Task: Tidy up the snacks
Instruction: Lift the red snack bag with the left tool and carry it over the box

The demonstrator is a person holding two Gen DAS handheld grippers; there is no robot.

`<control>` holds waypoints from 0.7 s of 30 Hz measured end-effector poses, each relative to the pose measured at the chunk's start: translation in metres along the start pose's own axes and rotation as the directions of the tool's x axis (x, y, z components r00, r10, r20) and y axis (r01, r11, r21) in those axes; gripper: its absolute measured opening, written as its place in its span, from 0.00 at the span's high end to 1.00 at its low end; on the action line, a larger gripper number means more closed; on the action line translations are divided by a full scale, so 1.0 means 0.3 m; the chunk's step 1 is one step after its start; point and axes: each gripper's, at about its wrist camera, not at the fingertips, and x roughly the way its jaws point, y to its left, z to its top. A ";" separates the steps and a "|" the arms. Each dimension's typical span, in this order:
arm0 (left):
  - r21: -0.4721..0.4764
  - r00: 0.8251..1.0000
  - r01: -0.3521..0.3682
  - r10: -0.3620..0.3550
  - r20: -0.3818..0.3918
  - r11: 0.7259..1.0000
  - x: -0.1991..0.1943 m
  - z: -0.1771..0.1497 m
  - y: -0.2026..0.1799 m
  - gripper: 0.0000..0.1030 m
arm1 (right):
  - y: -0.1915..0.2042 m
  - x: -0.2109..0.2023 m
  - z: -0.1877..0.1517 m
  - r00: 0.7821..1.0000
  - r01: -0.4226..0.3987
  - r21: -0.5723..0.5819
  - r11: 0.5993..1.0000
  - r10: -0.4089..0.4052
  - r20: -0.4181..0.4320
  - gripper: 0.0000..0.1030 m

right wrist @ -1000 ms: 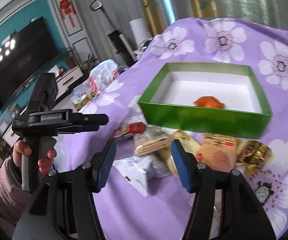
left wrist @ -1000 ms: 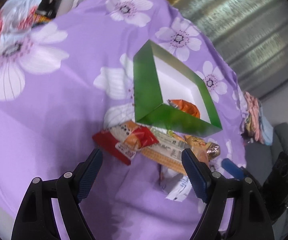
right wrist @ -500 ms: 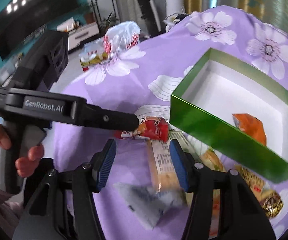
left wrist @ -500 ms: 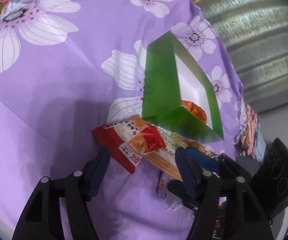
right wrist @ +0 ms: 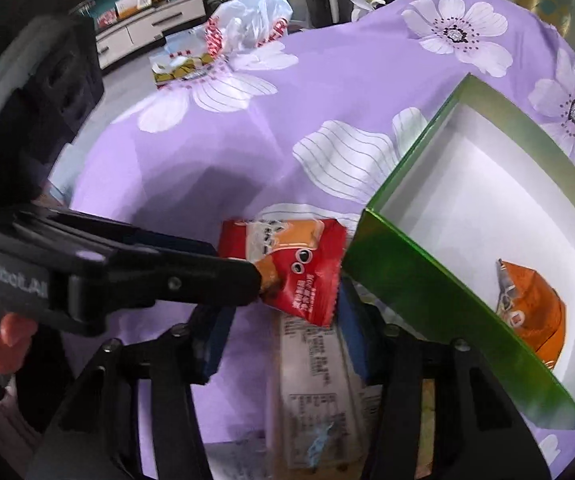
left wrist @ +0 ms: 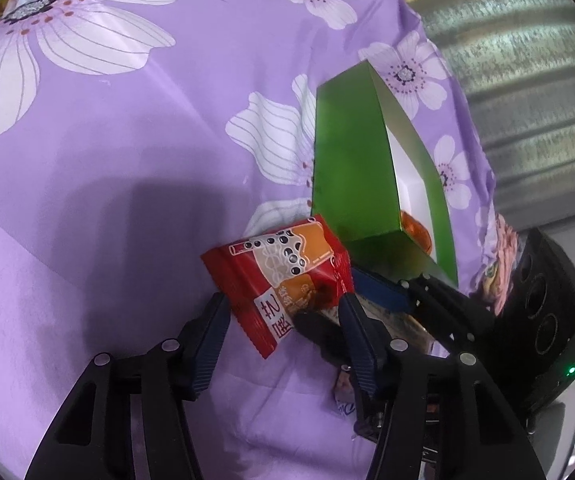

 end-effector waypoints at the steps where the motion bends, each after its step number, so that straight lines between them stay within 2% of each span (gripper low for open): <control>1: -0.004 1.000 -0.006 0.006 0.007 1.000 -0.002 0.002 0.006 0.54 | -0.002 -0.003 0.001 1.000 0.005 0.001 1.000 -0.005 0.004 0.58; 2: -0.012 1.000 -0.012 0.013 0.003 1.000 0.001 0.003 0.016 0.61 | -0.005 -0.006 -0.001 1.000 0.013 0.003 1.000 -0.013 0.002 0.63; 5: -0.028 1.000 0.018 -0.018 0.001 0.999 0.011 0.004 0.034 0.63 | -0.025 -0.012 0.004 1.000 0.021 0.019 1.000 -0.021 0.005 0.69; 8: -0.035 1.000 0.029 -0.029 0.007 0.999 0.005 0.003 0.043 0.64 | -0.026 -0.004 0.014 0.999 0.032 0.027 0.999 -0.032 -0.001 0.69; 11: -0.028 1.000 -0.004 0.004 0.019 1.000 0.008 -0.001 0.041 0.79 | -0.016 0.013 0.018 0.998 0.064 0.009 0.998 -0.064 -0.016 0.72; 12: -0.026 1.000 -0.010 0.010 0.027 1.000 0.008 -0.004 0.040 0.80 | -0.016 0.013 0.018 0.998 0.063 0.013 0.998 -0.063 -0.015 0.72; 15: 0.004 0.999 -0.026 0.026 0.048 1.000 0.000 -0.017 0.022 0.84 | -0.012 0.002 0.010 0.998 0.065 0.021 0.998 -0.065 -0.001 0.74; 17: 0.038 0.999 0.002 -0.004 0.051 0.999 -0.002 -0.028 -0.009 0.87 | 0.004 -0.017 0.004 0.998 0.059 0.019 0.998 -0.060 0.023 0.76; 19: 0.099 0.998 -0.011 0.005 0.059 0.995 -0.001 -0.039 -0.056 0.91 | 0.021 -0.043 -0.001 0.997 0.055 0.020 0.998 -0.055 0.050 0.77; 21: 0.103 0.999 -0.010 0.005 0.048 0.995 0.009 -0.043 -0.060 0.92 | 0.030 -0.069 -0.005 0.996 0.044 0.027 0.999 -0.046 0.077 0.85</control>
